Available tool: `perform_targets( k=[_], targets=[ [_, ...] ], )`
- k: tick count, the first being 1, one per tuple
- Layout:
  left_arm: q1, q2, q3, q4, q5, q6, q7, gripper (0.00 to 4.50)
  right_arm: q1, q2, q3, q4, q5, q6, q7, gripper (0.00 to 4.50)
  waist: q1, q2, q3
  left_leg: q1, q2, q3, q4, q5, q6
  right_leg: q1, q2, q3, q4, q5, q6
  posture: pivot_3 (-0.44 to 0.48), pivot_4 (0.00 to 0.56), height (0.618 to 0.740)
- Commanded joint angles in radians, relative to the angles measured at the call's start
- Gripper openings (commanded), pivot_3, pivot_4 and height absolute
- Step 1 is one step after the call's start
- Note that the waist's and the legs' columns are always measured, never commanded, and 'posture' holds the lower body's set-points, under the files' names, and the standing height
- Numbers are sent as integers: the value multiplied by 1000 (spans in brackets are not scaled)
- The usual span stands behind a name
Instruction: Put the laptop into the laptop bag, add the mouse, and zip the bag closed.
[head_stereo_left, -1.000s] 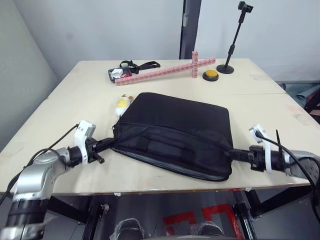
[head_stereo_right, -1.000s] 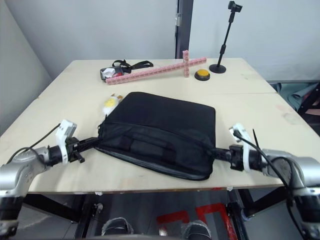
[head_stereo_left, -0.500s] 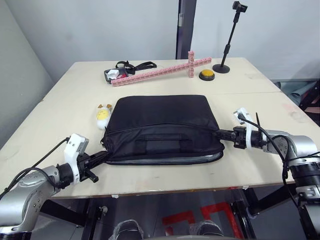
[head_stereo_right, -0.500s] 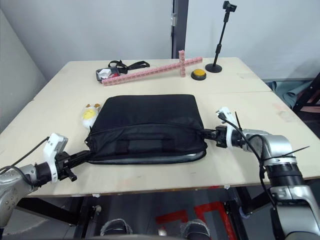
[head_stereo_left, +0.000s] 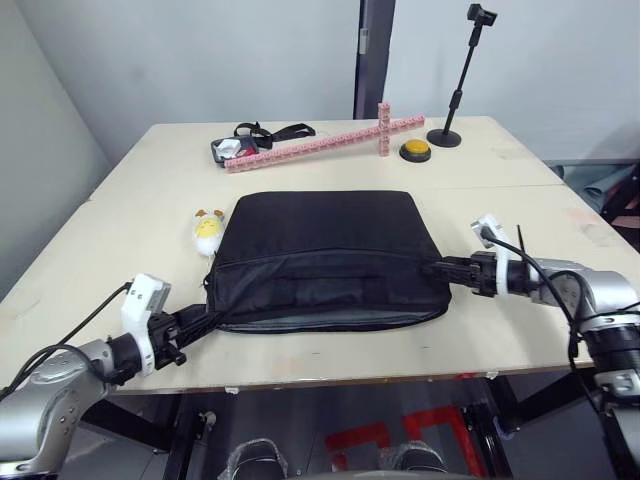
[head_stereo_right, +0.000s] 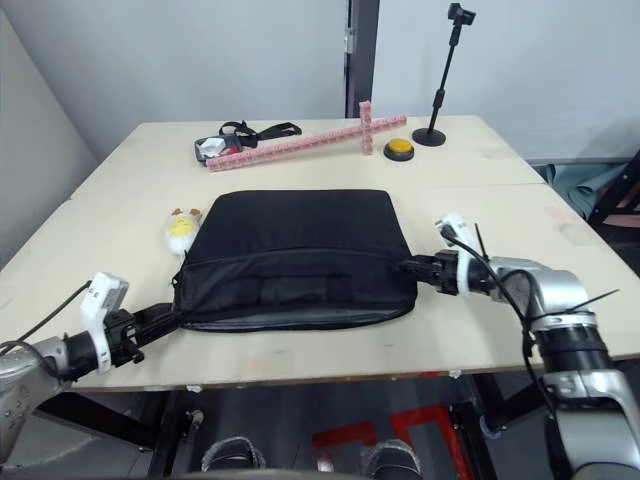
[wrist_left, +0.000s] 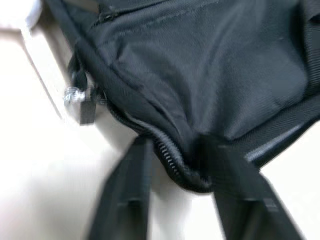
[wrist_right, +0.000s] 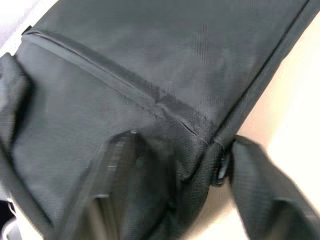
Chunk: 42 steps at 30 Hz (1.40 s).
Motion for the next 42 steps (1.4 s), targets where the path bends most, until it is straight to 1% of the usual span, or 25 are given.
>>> perform_targets(
  k=[1,2,3,4,7,10,13,17,20,25,28,31,32,35,37,39,42],
  targets=[
    [10,89,119,17,-35,-10,-66,3557,-27,-88,-12,-28,-54,-143,87,4420,3,0,0,0,0,0,0,0,0,0,0,0,0,0,0,0,150,740],
    [0,119,149,30,-41,-12,-82,3898,-40,-110,-12,-22,-78,-198,101,4500,3,0,0,1,0,0,-1,0,0,0,0,0,0,0,0,0,150,740],
    [-14,145,176,44,-46,-16,-95,4335,-54,-125,-17,-16,-93,-242,110,4500,3,-1,0,1,0,0,0,0,0,1,0,0,-1,0,0,0,150,740],
    [-29,169,199,59,-49,-22,-104,4425,-67,-137,-22,-11,-103,-277,120,4500,3,-1,0,1,0,0,0,0,0,1,0,0,0,0,0,0,150,740],
    [-87,263,242,124,-30,-53,-145,4425,-83,-217,-30,-39,-121,-408,248,4500,7,-1,0,1,0,0,1,0,0,0,0,0,1,0,0,0,150,740],
    [-127,354,230,179,-9,-75,-211,4425,-139,-254,-42,-23,-137,-532,305,4500,7,-1,1,0,0,0,1,0,2,0,0,0,0,0,0,0,150,740],
    [-165,422,204,241,4,-91,-269,4425,-217,-273,-28,13,-136,-536,354,4500,2,-1,1,0,0,0,1,5,10,0,0,0,1,0,0,0,150,740],
    [-224,468,172,300,26,-110,-306,4425,-261,-271,-15,50,-143,-547,393,4500,2,-1,1,0,0,0,1,5,10,0,0,0,2,-1,-1,0,150,740],
    [-248,462,161,313,32,-111,-308,4425,-283,-247,-6,79,-137,-513,400,4500,2,-2,1,0,0,0,2,5,10,0,0,0,2,-1,-2,0,150,740],
    [-249,410,173,305,25,-106,-266,4425,-284,-204,-2,57,-110,-474,405,4500,1,-2,1,-1,0,0,3,5,10,-1,0,0,4,-1,-2,0,150,740],
    [-272,361,204,309,2,-86,-201,4425,-305,-127,3,-15,-52,-389,374,4500,-3,-2,1,0,0,0,3,5,10,-1,0,0,5,-1,-3,0,150,740],
    [-294,336,214,321,-2,-82,-162,4425,-310,-52,24,-101,-29,-360,342,4500,-6,-2,1,0,0,-1,4,6,11,-2,0,0,8,-1,-3,0,150,740],
    [-298,330,215,325,-2,-82,-155,4425,-315,-20,31,-121,-20,-344,323,4500,-5,-2,1,0,0,-1,5,6,11,-2,0,0,8,-1,-3,0,150,740],
    [-296,302,223,312,-18,-74,-134,4425,-343,153,63,-238,53,-277,216,4500,-10,-2,1,0,0,-1,6,6,11,-2,0,0,8,-1,-3,0,150,740],
    [-289,277,232,302,-20,-79,-116,4425,-368,260,69,-280,92,-226,133,4500,-14,-2,1,0,1,-1,5,6,10,-3,0,0,10,-1,-3,0,150,740],
    [-272,248,240,291,-8,-93,-87,4425,-372,333,90,-312,91,-213,79,4500,-11,-2,1,-1,1,-2,5,6,10,-4,0,0,10,-1,-3,0,150,740],
    [-220,209,273,230,-22,-69,-49,4425,-367,401,132,-335,62,-233,25,4500,-3,-7,-2,-3,1,-3,5,5,9,-2,0,-1,7,-1,-3,0,150,740]
  ],
)
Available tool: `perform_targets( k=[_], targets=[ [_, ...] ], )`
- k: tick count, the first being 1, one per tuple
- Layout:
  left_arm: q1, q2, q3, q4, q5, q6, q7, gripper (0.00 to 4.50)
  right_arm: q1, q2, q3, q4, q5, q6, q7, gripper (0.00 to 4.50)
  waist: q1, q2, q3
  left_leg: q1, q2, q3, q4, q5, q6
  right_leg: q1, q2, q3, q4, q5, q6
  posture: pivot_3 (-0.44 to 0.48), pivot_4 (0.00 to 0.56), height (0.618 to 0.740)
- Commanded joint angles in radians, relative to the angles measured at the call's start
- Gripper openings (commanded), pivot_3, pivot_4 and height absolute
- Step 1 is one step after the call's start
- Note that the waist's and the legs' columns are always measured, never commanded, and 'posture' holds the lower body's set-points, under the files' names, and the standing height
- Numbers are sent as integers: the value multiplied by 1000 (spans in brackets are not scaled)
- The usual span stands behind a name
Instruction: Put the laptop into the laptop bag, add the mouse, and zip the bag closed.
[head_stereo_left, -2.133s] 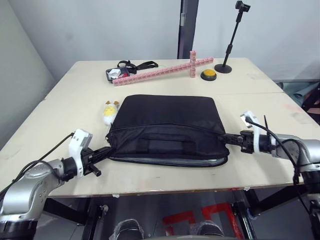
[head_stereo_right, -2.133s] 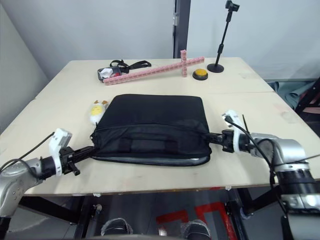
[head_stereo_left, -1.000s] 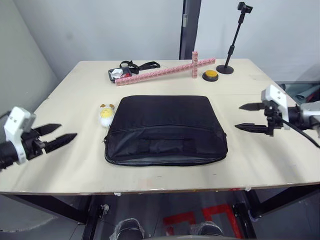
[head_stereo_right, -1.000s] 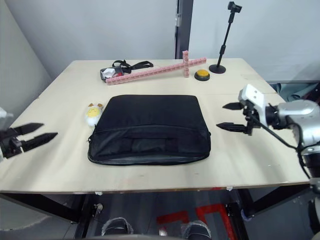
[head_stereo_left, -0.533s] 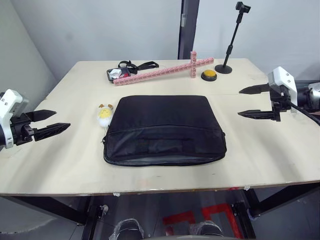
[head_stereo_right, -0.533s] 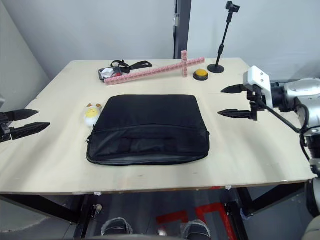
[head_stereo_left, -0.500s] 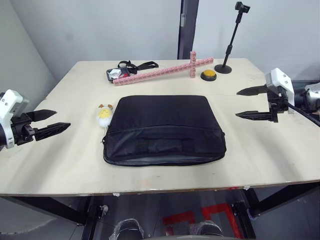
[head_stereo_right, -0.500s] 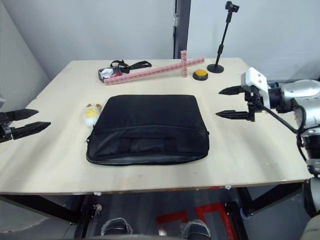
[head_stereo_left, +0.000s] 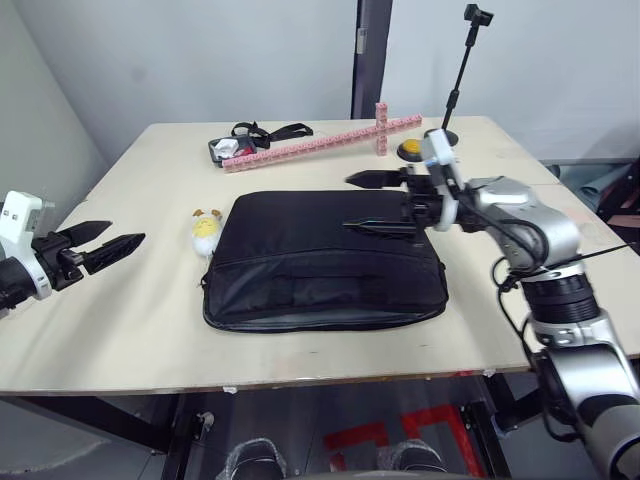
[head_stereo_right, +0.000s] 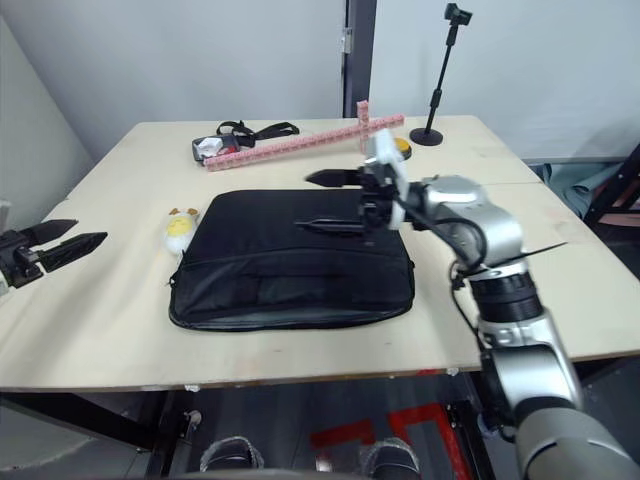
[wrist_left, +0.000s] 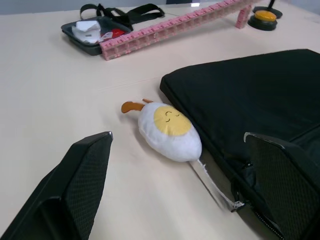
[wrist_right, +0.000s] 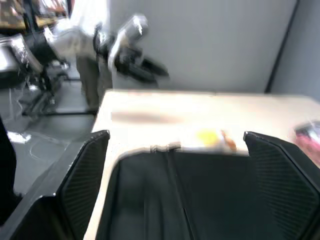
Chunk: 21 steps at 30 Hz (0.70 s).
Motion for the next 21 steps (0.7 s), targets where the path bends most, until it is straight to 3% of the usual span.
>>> perform_targets(
  k=[1,8,13,21],
  targets=[
    [43,-25,76,-89,-31,18,46,4425,-10,39,27,-46,-20,-24,-58,4500,3,-3,-2,-1,0,0,0,0,0,0,0,0,-1,0,0,0,150,740],
    [72,-50,88,-130,-57,43,86,4425,-29,69,96,27,-105,-113,-61,4500,11,-5,-1,0,0,-2,0,-6,-9,1,0,-2,0,0,0,0,150,740],
    [31,-55,37,-87,-23,2,105,4500,-16,135,189,186,-211,-276,-19,2993,0,-5,-1,3,0,-2,0,-6,-9,2,0,-1,2,0,0,0,150,740],
    [-24,-64,-16,-58,-14,-12,120,4500,-16,205,279,483,-354,-495,52,179,-8,-6,-2,1,0,-3,0,-5,-9,2,0,-2,0,0,0,0,150,740]
  ],
)
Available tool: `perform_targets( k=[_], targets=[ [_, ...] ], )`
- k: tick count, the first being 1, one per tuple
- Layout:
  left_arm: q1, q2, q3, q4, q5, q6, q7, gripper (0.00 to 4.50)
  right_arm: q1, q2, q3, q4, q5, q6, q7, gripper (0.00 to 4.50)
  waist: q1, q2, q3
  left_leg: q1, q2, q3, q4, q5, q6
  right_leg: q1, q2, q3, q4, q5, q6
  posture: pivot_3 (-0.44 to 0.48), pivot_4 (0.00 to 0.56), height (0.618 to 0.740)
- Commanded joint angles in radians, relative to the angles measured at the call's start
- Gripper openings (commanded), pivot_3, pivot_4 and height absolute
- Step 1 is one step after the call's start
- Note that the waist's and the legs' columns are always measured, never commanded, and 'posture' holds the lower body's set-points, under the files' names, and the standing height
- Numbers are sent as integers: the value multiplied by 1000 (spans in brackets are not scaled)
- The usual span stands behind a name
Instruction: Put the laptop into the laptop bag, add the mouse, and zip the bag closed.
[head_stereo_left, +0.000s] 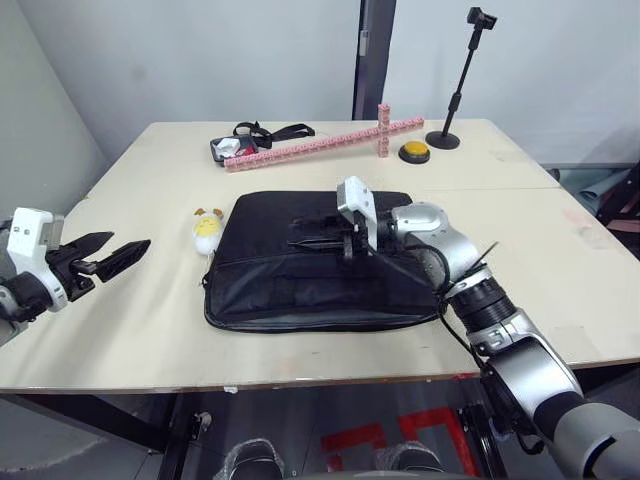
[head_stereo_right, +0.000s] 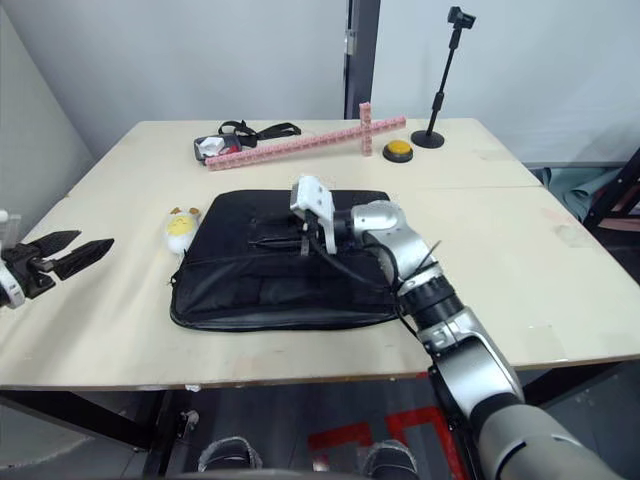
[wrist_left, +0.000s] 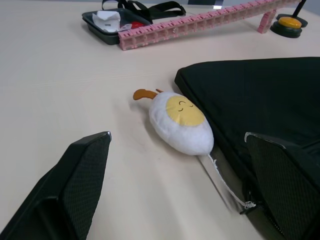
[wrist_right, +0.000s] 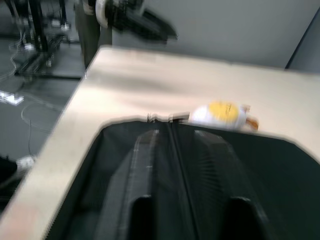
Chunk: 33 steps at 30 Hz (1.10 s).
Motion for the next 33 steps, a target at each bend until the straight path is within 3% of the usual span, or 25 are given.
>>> perform_targets(
  k=[1,7,12,22,31,33],
  targets=[
    [-26,3,-1,19,12,-31,13,4500,-4,21,23,91,-58,-91,24,38,-4,0,0,0,0,0,0,0,0,0,0,0,0,0,0,0,150,740],
    [-99,-2,-71,94,37,-43,27,4500,-6,55,69,343,-194,-255,-12,38,-10,-1,-2,2,0,0,0,0,0,1,0,0,1,0,0,0,150,740],
    [-212,-39,-173,209,94,-81,40,4500,-14,69,64,411,-239,-319,-32,38,-12,-1,-4,5,0,-1,2,0,0,4,0,1,5,1,-3,0,150,740],
    [-445,-177,-307,515,215,-222,82,4500,8,66,43,375,-243,-298,-35,38,-10,-1,-9,4,0,-3,5,0,0,4,0,0,7,1,-3,0,150,740],
    [-571,-229,-370,785,318,-353,90,4500,50,54,32,291,-235,-241,-42,38,-8,-1,-9,3,0,-3,6,0,0,4,0,0,4,1,-3,0,150,740],
    [-583,-231,-370,811,324,-368,83,3955,56,53,30,277,-236,-232,-43,0,-6,-1,-9,3,0,-3,5,0,0,4,0,0,3,1,-3,0,150,740]
  ],
)
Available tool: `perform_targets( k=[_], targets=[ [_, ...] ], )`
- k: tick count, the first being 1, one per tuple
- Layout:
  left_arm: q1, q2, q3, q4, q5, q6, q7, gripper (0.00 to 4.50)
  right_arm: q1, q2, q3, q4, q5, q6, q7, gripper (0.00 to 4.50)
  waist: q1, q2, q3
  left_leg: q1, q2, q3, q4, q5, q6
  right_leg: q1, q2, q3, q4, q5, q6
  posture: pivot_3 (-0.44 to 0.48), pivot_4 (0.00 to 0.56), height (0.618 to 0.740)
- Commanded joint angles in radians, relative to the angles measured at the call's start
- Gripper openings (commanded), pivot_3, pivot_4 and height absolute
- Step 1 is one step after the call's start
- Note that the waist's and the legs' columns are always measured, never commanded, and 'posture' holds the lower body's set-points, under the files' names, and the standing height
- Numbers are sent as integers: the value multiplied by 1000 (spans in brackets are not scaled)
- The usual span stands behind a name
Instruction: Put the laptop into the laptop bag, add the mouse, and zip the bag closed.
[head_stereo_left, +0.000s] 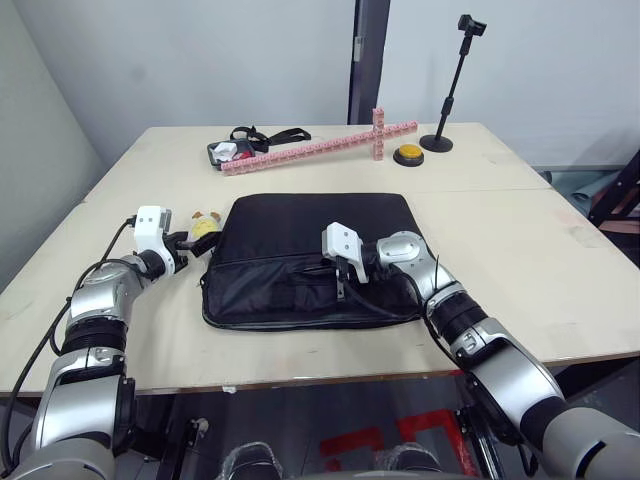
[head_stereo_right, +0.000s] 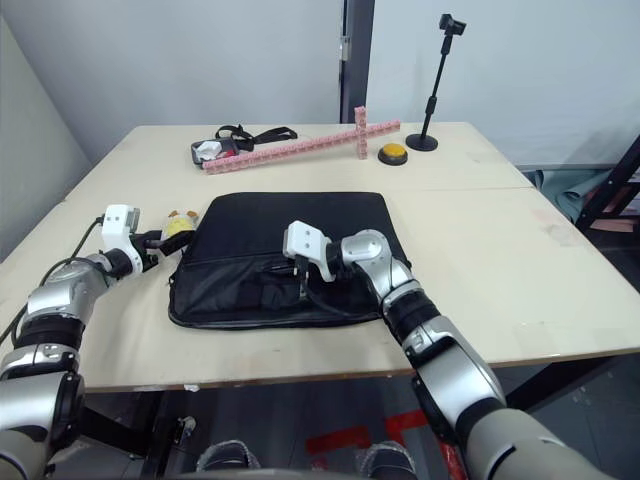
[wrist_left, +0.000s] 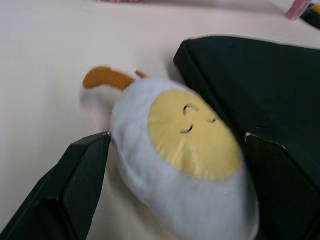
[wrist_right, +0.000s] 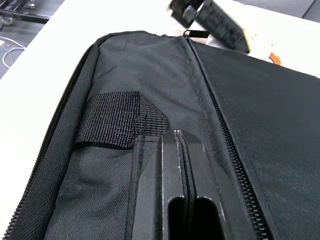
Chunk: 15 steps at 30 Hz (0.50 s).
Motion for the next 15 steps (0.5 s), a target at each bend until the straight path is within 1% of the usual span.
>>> perform_targets(
  k=[1,8,10,11,12,15],
  targets=[
    [-35,7,3,28,15,-41,-13,3660,31,-15,3,3,-20,39,-3,0,2,0,0,0,0,0,0,0,0,0,0,0,0,0,0,0,150,740],
    [-7,19,27,-2,-4,-58,-31,1126,33,-19,0,5,-25,65,-1,0,5,0,0,0,0,0,-1,0,0,0,0,0,0,0,0,0,150,740],
    [16,21,50,-55,-29,-47,-29,448,25,-20,2,23,-33,63,-3,0,4,0,0,0,0,0,-1,0,0,0,0,0,-1,0,0,0,150,740],
    [26,22,59,-77,-37,-41,-27,181,22,-21,3,31,-35,63,-5,0,4,0,0,0,0,0,-1,0,0,0,0,0,-1,0,0,0,150,740],
    [46,26,73,-121,-52,-38,-34,16,17,-20,3,39,-37,63,-6,0,4,0,0,0,0,0,-2,0,0,0,0,0,-1,0,0,0,150,740],
    [97,33,100,-230,-90,-13,-53,16,6,-17,6,60,-42,61,-9,0,3,0,0,0,0,0,-2,0,-1,0,0,0,-1,0,0,0,150,740]
  ],
)
